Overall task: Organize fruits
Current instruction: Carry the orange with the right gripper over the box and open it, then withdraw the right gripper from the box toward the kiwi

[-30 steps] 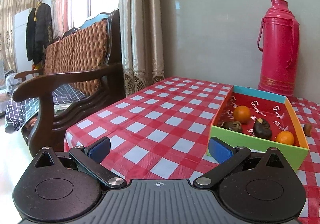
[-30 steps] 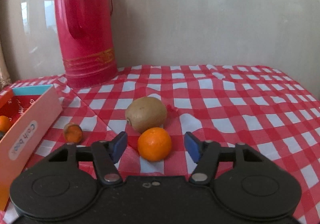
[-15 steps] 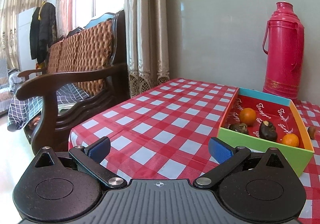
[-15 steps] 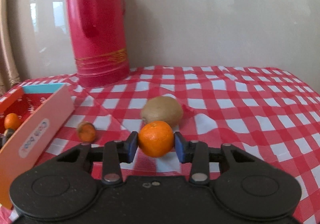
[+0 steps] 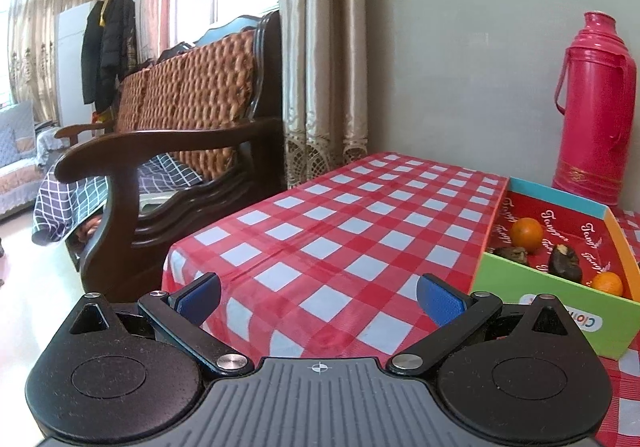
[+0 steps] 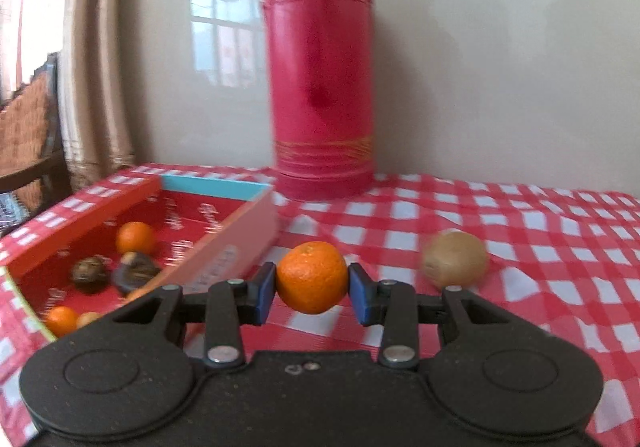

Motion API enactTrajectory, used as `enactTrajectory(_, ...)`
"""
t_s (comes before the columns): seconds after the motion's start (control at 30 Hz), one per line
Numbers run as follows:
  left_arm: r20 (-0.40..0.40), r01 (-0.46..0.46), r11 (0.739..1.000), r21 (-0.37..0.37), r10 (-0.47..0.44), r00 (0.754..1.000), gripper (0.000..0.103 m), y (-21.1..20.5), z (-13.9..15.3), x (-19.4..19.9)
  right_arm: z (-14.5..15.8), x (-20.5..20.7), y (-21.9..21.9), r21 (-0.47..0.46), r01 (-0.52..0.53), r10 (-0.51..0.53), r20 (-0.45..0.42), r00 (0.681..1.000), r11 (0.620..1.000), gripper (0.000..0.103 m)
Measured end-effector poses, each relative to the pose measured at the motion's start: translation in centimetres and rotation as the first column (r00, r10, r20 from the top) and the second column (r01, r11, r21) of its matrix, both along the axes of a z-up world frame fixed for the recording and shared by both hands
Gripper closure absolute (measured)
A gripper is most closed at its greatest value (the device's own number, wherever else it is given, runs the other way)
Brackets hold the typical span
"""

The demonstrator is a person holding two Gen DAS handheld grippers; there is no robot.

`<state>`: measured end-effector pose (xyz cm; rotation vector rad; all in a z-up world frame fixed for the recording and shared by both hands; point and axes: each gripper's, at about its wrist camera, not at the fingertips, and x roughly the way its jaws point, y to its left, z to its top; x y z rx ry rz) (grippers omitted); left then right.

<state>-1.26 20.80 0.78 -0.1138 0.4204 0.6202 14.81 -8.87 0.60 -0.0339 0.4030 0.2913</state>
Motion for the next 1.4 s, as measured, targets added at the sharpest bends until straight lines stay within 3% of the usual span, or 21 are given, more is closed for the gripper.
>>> enactTrajectory(0.5,-0.017,-0.032,0.999,0.024,0.032,0.999,0.0,0.9,-0.3,-0.7,1.1,-2.6,5.7,-0.009,-0.259,0.259,0.067,0.963,0.966,0.072)
enactTrajectory(0.97,-0.029,-0.068,0.997,0.031,0.069,0.997,0.0,2.4,-0.6,-1.5,0.0,-3.8,9.6,-0.063,-0.336,0.34,0.054,0.939,0.94,0.071)
enactTrajectory(1.03,-0.029,-0.07,0.997,0.03,0.071,0.997,0.0,2.5,-0.6,-1.6,0.0,-3.8,9.5,-0.07,-0.325,0.329,0.07,0.942,0.943,0.067)
enactTrajectory(1.1,-0.029,-0.072,0.997,0.026,0.073,0.997,0.0,2.7,-0.7,-1.6,0.0,-3.9,9.6,-0.073,-0.317,0.322,0.08,0.943,0.946,0.054)
enactTrajectory(1.13,-0.029,-0.072,0.997,0.024,0.072,0.997,0.0,2.7,-0.6,-1.7,0.1,-4.1,9.5,-0.073,-0.312,0.318,0.09,0.944,0.947,0.041)
enactTrajectory(1.17,-0.028,-0.071,0.997,0.021,0.071,0.997,0.0,2.7,-0.6,-1.7,0.1,-4.2,9.4,-0.072,-0.314,0.32,0.105,0.941,0.947,0.037)
enactTrajectory(1.4,-0.03,-0.055,0.998,0.03,0.056,0.998,0.0,2.1,-0.5,-1.4,0.9,-5.0,8.8,-0.067,-0.295,0.302,0.163,0.939,0.953,0.035)
